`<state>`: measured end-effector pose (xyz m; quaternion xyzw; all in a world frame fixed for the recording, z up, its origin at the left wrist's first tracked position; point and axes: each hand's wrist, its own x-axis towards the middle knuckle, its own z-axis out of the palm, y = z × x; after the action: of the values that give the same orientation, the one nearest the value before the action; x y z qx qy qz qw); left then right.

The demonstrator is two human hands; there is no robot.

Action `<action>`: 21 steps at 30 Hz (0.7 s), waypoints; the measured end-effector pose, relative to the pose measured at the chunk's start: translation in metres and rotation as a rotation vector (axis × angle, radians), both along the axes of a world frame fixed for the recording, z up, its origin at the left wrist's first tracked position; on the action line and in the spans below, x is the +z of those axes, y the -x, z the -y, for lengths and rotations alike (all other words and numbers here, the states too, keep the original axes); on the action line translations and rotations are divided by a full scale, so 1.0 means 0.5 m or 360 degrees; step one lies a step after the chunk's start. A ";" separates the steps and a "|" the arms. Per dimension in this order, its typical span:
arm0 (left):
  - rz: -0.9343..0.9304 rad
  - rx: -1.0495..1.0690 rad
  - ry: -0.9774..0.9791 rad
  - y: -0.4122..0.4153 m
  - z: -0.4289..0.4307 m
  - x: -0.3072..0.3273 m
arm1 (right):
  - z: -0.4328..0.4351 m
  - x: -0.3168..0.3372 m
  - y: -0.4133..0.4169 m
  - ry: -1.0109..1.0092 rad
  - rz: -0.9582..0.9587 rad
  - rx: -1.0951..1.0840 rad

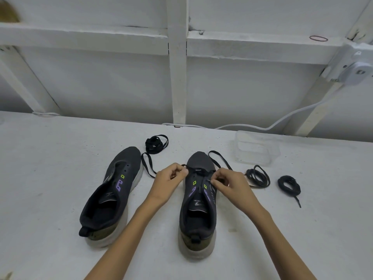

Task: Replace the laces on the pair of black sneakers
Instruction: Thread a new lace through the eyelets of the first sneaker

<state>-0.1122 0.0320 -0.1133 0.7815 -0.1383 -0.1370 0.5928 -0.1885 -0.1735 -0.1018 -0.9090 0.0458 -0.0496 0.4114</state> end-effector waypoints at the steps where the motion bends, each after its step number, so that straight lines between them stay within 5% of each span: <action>1: 0.0023 0.0002 -0.0017 0.003 0.001 -0.004 | -0.003 0.000 -0.001 0.0015 0.0008 0.0008; 7: 0.0066 0.0050 -0.0019 0.006 -0.003 -0.010 | -0.011 0.010 -0.007 0.0202 -0.0038 0.0086; 21: 0.0216 0.0180 -0.0110 0.013 -0.005 -0.004 | -0.087 0.079 -0.032 0.1184 -0.0313 0.0070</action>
<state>-0.1185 0.0345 -0.1153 0.8156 -0.1288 -0.0548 0.5614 -0.1724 -0.1299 -0.0623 -0.9973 0.0444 0.0334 0.0480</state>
